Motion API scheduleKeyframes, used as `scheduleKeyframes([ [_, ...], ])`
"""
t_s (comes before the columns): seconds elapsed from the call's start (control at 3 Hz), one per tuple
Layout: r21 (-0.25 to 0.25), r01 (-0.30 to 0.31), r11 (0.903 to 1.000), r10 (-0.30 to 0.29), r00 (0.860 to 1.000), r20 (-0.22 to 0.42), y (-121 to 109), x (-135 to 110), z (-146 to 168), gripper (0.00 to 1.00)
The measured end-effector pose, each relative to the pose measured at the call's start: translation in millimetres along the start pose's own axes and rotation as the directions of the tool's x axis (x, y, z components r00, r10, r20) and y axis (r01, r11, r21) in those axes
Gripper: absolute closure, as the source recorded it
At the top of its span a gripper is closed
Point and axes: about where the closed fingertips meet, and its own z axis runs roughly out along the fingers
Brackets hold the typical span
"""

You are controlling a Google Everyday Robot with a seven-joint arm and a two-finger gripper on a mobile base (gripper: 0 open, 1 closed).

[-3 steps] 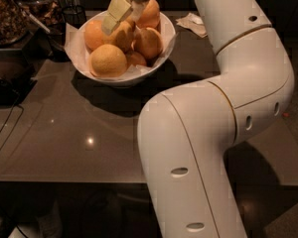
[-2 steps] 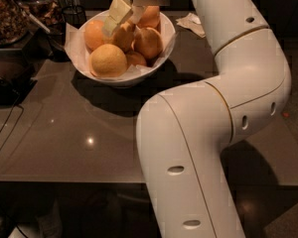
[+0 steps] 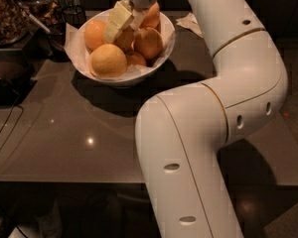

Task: Pick orange from white bowl

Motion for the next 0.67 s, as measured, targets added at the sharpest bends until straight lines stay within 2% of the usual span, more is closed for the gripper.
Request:
scheduleKeyframes([
  [0.67,-0.023,-0.019,0.9995,0.019,1.000,-0.011,-3.8,7.7,8.5,0.29],
])
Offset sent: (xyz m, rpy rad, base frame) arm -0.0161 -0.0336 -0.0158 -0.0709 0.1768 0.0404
